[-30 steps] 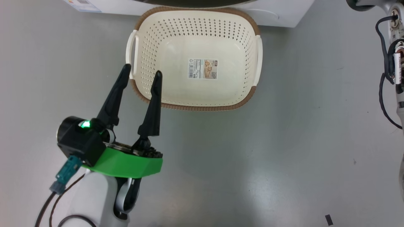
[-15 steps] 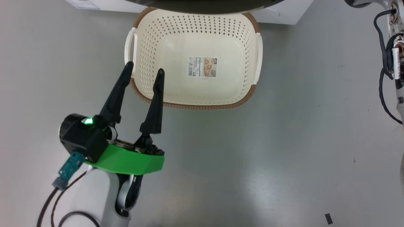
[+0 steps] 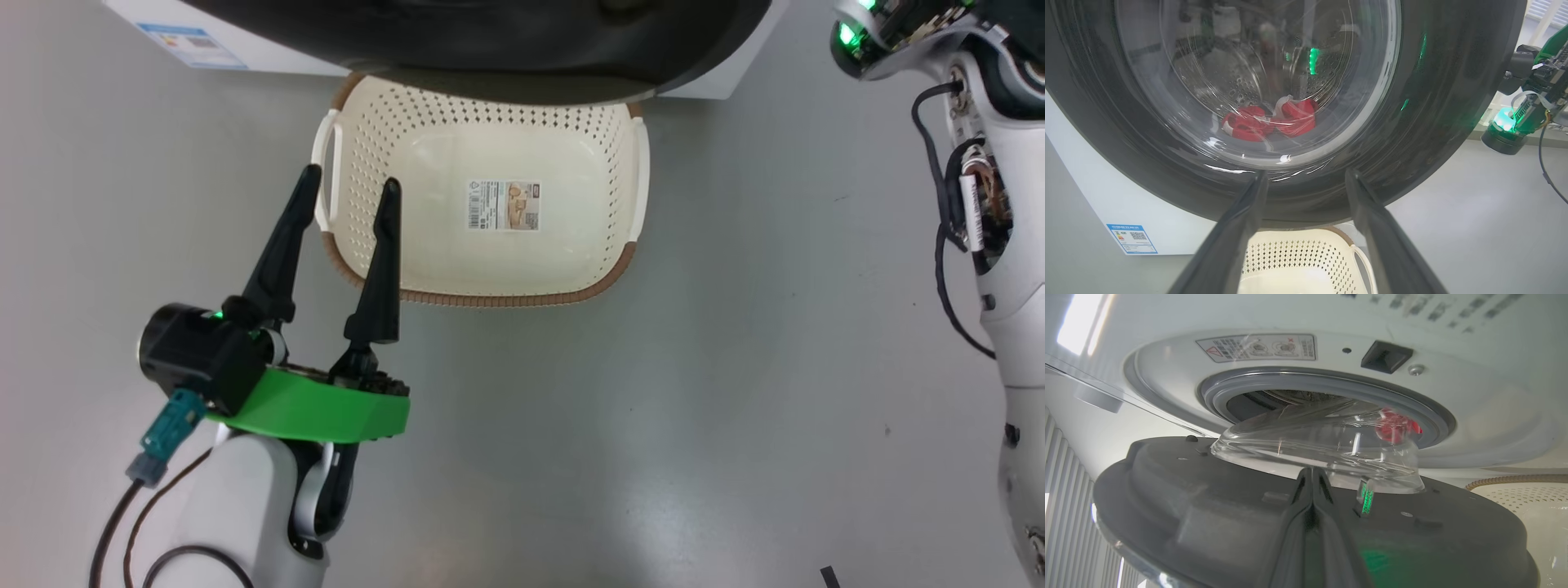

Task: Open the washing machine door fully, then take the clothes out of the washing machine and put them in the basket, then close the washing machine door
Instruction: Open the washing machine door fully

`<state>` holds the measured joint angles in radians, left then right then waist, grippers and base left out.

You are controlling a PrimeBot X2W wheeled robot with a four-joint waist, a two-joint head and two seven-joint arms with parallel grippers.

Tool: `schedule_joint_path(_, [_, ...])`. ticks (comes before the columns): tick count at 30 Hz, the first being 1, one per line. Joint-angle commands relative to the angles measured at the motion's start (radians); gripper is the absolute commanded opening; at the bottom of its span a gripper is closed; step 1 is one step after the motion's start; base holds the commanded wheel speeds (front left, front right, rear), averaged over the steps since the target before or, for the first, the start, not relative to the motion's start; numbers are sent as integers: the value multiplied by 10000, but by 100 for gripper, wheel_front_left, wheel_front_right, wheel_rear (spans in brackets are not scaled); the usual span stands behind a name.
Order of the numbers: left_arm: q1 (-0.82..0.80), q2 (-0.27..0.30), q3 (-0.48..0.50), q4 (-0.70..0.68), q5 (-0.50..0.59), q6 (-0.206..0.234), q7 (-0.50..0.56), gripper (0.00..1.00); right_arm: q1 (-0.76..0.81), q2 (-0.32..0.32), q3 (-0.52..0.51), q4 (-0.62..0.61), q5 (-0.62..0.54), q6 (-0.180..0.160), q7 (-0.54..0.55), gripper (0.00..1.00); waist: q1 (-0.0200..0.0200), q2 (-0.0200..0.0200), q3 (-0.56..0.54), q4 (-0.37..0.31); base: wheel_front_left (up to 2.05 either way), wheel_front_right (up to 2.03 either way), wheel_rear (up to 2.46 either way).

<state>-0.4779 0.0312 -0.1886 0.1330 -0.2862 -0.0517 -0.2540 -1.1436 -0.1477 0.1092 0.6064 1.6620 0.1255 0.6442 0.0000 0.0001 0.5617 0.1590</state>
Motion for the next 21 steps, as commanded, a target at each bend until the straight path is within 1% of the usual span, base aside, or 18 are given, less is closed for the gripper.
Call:
schedule_joint_path(1, [115, 191, 379, -172, -65, 82, -78, 100, 247, 340, 112, -404, -82, 52, 125, 0, 0, -1, -147, -134, 0, 0, 0])
schedule_joint_path(4, [177, 191, 431, -96, -100, 101, -78, 100, 469, 389, 159, -543, -135, 52, 247, 0, 0, -1, -273, -215, 0, 0, 0])
schedule_joint_path(9, [269, 191, 547, 147, -181, 265, -78, 100, 935, 487, 177, -777, -139, 52, 498, 0, 0, -1, -561, -342, 0, 0, 0])
schedule_joint_path(21, [520, 191, 762, 477, -179, 193, -78, 100, 1450, 717, 358, -730, -287, 52, 751, 0, 0, -1, -1007, -480, 0, 0, 0])
